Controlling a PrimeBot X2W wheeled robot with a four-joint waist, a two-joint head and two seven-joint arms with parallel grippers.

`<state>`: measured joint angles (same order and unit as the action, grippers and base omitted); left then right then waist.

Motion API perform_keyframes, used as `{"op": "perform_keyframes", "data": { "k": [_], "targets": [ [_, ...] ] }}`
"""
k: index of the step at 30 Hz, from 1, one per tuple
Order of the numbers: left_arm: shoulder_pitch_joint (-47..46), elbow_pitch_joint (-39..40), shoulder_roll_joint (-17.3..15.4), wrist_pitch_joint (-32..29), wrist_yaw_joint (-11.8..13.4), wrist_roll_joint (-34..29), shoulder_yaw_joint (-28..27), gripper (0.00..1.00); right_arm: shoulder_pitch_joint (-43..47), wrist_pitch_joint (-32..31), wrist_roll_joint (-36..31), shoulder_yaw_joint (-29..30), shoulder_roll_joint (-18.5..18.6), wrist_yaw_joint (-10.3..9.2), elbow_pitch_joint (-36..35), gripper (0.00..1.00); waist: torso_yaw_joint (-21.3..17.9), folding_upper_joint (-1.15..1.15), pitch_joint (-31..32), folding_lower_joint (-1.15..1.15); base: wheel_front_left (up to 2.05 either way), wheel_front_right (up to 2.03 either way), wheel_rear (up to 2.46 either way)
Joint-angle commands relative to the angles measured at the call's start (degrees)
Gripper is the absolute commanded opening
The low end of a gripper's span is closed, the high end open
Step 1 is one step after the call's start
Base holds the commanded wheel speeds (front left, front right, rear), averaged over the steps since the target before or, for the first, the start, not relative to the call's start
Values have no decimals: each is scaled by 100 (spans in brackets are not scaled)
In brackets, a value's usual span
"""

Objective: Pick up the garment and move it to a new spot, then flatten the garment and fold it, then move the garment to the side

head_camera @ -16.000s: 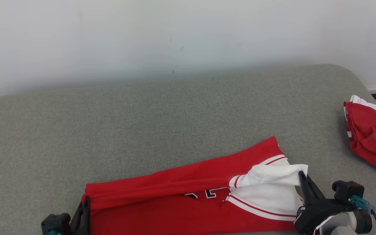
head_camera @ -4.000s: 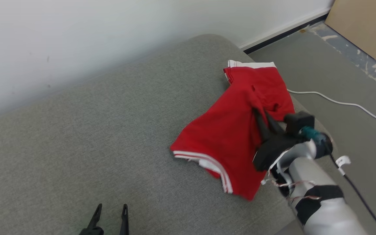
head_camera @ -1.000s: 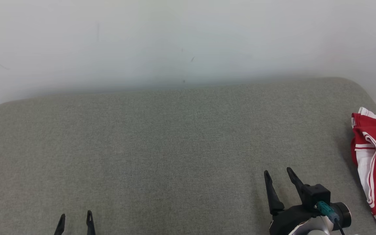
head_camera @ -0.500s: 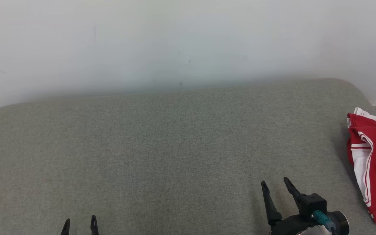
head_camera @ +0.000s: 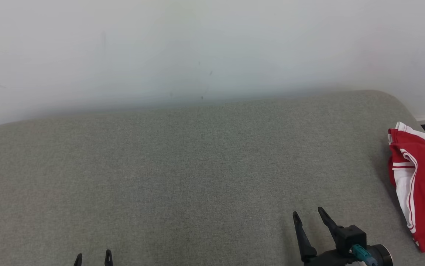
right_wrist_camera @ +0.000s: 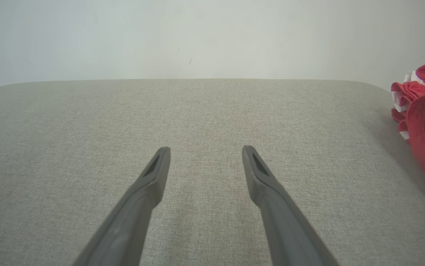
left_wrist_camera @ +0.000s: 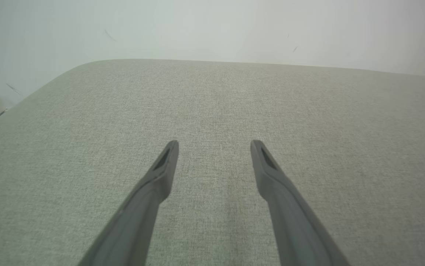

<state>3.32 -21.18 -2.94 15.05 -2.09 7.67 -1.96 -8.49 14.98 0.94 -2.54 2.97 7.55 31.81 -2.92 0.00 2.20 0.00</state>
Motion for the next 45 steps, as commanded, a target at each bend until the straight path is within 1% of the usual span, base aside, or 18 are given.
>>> {"op": "perform_keyframes", "data": {
  "k": [1,7,15,20,23,24,27,32,39,40,45],
  "targets": [
    [41,4,6,15,-19,78,4,100,23,21,2,-17,-10,-17,-46,100,-4,0,-2,0,0,0,0],
    [33,44,6,15,21,79,-1,100,-15,21,20,-4,-10,-17,-195,100,-31,0,-24,0,0,0,0],
    [60,64,7,15,64,30,15,100,-3,21,-61,64,-10,-17,-162,100,-54,0,-38,0,0,0,0],
    [80,39,7,15,8,96,-5,100,-23,21,-69,75,-10,-17,-145,100,-69,0,-27,0,0,0,0],
    [82,7,7,15,-89,220,7,100,-36,22,-87,75,-10,-17,-176,100,-76,0,-22,0,0,0,0],
    [15,8,0,-1,-92,220,3,0,-10,0,-56,69,-1,0,-160,0,-76,0,-22,0,0,0,0],
    [30,-141,13,-7,-92,227,5,0,86,-34,-58,66,-4,1,-33,0,-76,0,-22,0,0,0,0],
    [-113,-162,12,-221,-124,772,-103,0,-11,-270,532,235,-5,1,-47,0,-62,0,-29,0,0,0,0],
    [-176,-42,11,-386,-165,1547,-107,0,51,-426,1412,257,-5,0,-264,0,-41,0,-41,0,0,0,0],
    [-176,-42,11,-386,-165,1547,-107,0,51,-426,1412,257,-5,0,-264,0,-41,0,-41,0,0,0,0],
    [-222,33,10,-499,-195,2056,-115,0,87,-525,1981,277,-5,-1,-404,0,-26,0,-50,0,0,0,0]
  ]
}}
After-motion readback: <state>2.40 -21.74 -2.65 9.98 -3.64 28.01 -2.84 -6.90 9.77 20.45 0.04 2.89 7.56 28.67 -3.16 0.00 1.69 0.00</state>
